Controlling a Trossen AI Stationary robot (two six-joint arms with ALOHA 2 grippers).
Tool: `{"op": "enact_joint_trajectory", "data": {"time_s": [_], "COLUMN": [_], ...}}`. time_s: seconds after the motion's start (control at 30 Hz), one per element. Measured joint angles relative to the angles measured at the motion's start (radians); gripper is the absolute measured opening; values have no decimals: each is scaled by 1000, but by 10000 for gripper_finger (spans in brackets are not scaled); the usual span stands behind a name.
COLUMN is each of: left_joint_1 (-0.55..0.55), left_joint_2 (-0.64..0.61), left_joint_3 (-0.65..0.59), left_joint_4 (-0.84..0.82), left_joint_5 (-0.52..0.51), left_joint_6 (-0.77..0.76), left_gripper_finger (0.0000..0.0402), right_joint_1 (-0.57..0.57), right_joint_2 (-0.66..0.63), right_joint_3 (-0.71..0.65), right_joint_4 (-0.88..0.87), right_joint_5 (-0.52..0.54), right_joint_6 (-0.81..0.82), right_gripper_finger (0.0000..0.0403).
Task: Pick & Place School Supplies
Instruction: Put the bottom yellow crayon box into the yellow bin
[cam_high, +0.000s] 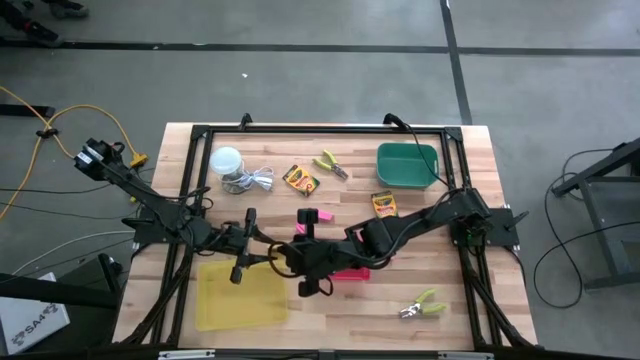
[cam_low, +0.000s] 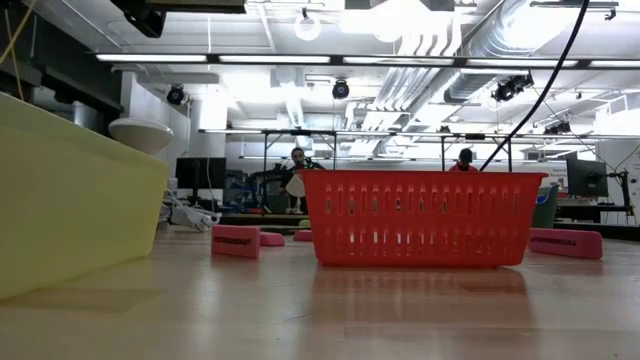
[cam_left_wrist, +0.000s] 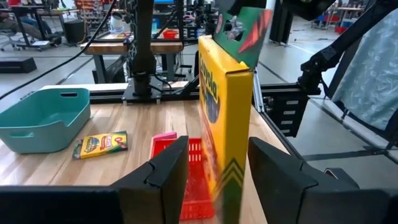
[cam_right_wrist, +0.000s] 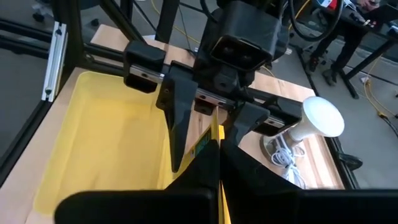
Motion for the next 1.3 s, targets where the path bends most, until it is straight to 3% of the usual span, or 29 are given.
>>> {"op": "enact_joint_trajectory", "data": {"time_s": [0.33, 0.57, 1.3], "left_joint_1": [0, 0, 0], "left_joint_2": [0, 0, 0], "left_joint_3": [0, 0, 0], "left_joint_4": [6, 19, 19], "left_joint_5": [0, 0, 1], "left_joint_6": [-10, -11, 0], "left_gripper_finger": [74, 42, 31], "right_joint_1": [0, 0, 0], "right_joint_2": [0, 0, 0], "right_joint_3": [0, 0, 0], "right_joint_4": [5, 5, 5], "right_joint_5": [-8, -8, -5], "right_joint_6": [0, 0, 4], "right_gripper_finger": [3, 2, 2]}}
